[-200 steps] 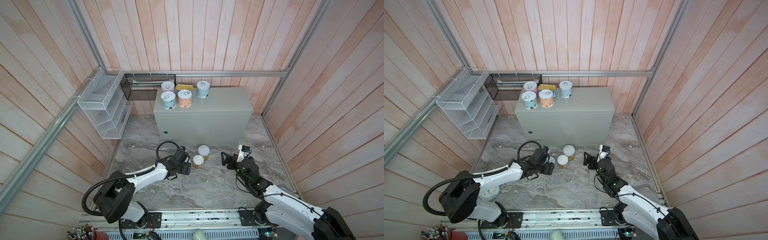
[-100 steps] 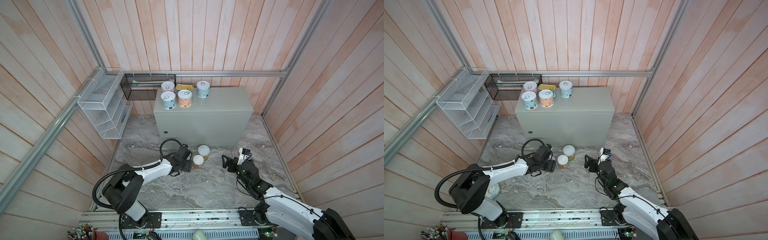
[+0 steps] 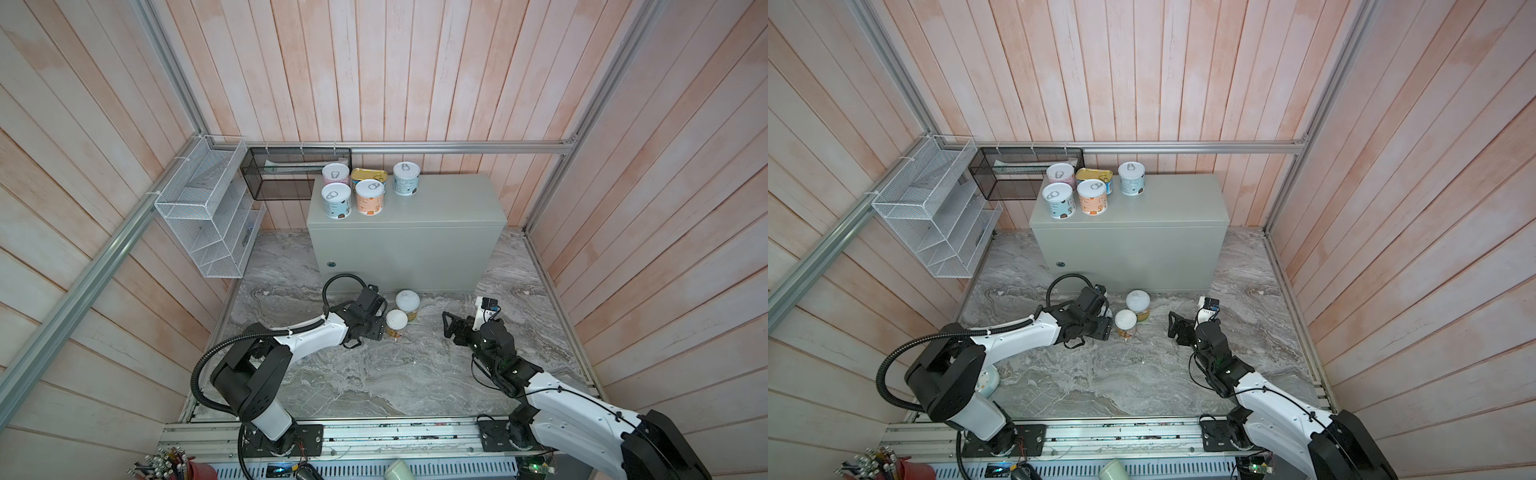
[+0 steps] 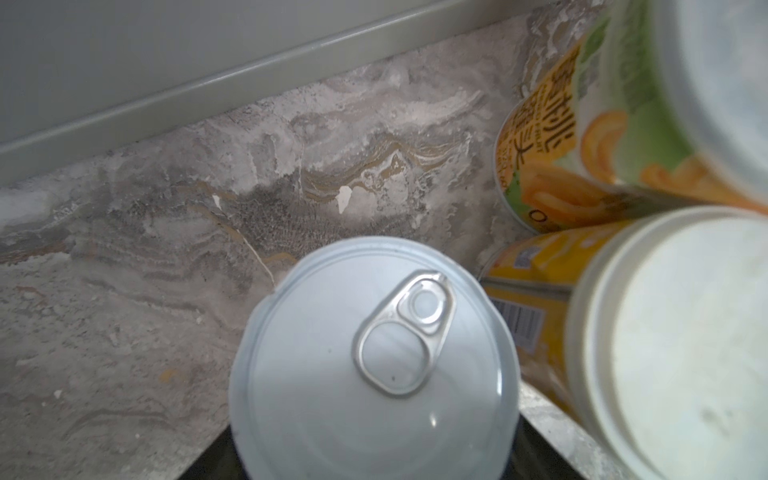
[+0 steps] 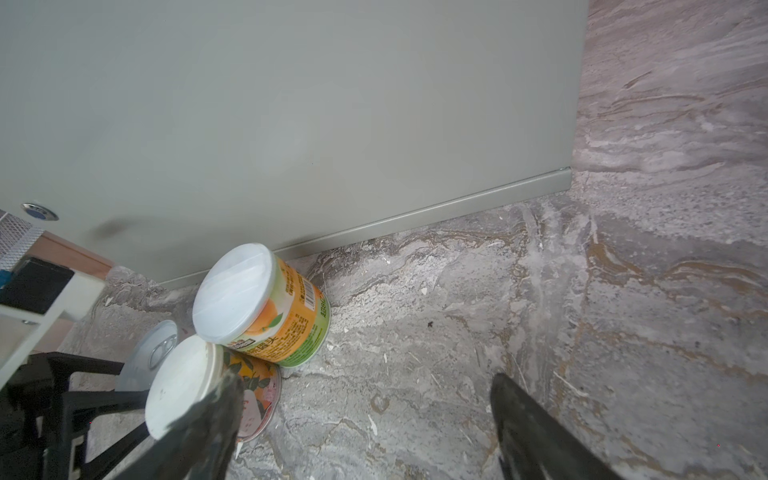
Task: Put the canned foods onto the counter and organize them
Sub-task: 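Lower the left gripper over the white-lidded pull-tab can on the floor, then close the left gripper on the pull-tab can while the right gripper hovers nearby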
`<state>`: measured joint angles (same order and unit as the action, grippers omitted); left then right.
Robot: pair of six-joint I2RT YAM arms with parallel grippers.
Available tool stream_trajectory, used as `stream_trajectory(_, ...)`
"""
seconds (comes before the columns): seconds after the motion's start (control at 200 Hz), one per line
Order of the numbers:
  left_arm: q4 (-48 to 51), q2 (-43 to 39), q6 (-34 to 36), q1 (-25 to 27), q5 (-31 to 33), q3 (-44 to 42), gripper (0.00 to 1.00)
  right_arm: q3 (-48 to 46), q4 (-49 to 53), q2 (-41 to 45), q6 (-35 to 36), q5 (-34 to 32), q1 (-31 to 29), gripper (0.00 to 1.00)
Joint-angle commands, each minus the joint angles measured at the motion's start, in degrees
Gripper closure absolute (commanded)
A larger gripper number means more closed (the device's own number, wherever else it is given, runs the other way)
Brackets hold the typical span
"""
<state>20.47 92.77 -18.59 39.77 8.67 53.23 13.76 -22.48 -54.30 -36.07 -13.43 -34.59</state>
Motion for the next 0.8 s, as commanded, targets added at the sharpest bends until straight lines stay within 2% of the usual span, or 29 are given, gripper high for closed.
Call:
stream_trajectory(0.0, 0.1, -0.3, 0.8, -0.5, 1.8, 2.6, 0.22, 0.2, -1.3, -0.9, -0.7, 0.9, -0.4, 0.07)
stream_trajectory(0.4, -1.2, 1.4, 1.4, -1.5, 1.3, 4.7, 0.17, -0.7, -1.1, 0.7, -0.8, 1.1, -0.3, 0.07)
stream_trajectory(0.795, -0.6, 4.0, 3.4, -1.5, 1.3, 6.2, 0.18, -1.4, -0.8, 2.4, -1.7, 0.7, -0.4, 0.08)
